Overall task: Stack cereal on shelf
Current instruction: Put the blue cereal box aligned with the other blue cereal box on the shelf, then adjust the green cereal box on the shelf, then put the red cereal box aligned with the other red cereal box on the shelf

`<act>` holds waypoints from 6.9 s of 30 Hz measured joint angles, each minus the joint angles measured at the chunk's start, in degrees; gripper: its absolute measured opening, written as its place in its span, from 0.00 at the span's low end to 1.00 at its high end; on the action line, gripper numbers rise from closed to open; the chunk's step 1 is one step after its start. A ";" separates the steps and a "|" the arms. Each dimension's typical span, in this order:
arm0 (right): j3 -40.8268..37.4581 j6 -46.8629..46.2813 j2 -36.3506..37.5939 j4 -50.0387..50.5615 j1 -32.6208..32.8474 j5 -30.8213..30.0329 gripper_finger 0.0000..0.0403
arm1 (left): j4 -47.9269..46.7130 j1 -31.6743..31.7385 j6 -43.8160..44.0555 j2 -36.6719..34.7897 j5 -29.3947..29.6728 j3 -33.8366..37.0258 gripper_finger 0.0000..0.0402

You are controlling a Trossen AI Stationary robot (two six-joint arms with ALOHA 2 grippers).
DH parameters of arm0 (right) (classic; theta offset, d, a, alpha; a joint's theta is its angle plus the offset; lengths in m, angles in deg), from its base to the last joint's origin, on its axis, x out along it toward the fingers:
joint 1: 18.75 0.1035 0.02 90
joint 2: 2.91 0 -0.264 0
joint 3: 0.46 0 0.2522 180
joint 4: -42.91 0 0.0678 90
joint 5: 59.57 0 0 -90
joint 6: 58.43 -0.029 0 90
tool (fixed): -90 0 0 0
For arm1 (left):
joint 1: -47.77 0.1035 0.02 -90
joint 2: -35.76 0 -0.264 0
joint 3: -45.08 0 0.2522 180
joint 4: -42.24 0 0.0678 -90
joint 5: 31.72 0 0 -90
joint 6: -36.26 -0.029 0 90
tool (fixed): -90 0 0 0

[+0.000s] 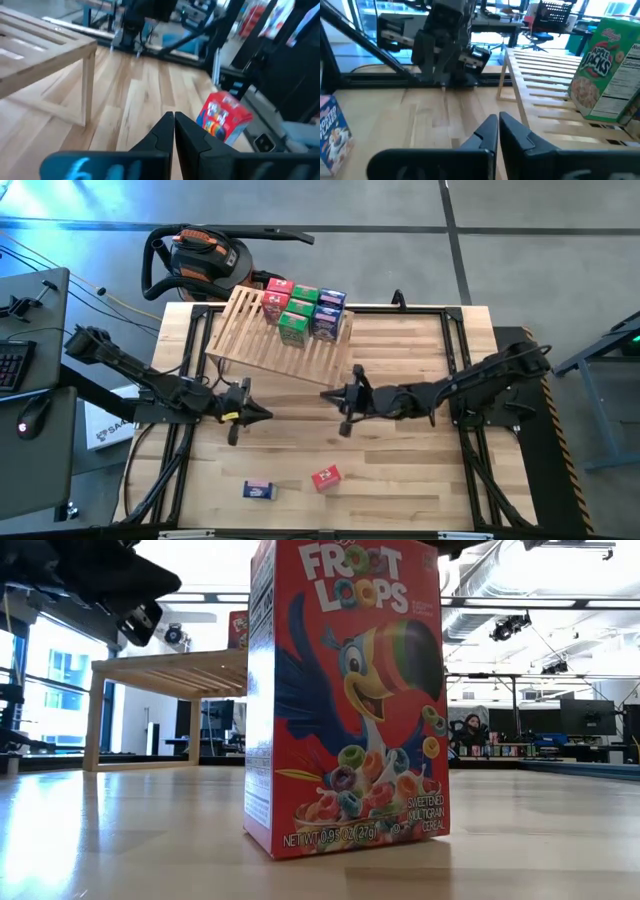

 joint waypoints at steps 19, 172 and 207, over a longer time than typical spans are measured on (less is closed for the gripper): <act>-12.97 7.39 1.59 -15.56 -2.40 21.09 0.00 | -41.94 -5.99 5.42 14.34 1.28 -27.16 0.18; -13.25 -0.53 1.84 -11.26 1.40 20.26 0.00 | -51.66 22.36 -42.93 26.43 2.47 -52.69 0.01; -9.47 -1.42 1.84 -5.26 4.57 14.12 0.23 | -22.34 19.87 -32.70 15.28 2.58 -26.99 0.01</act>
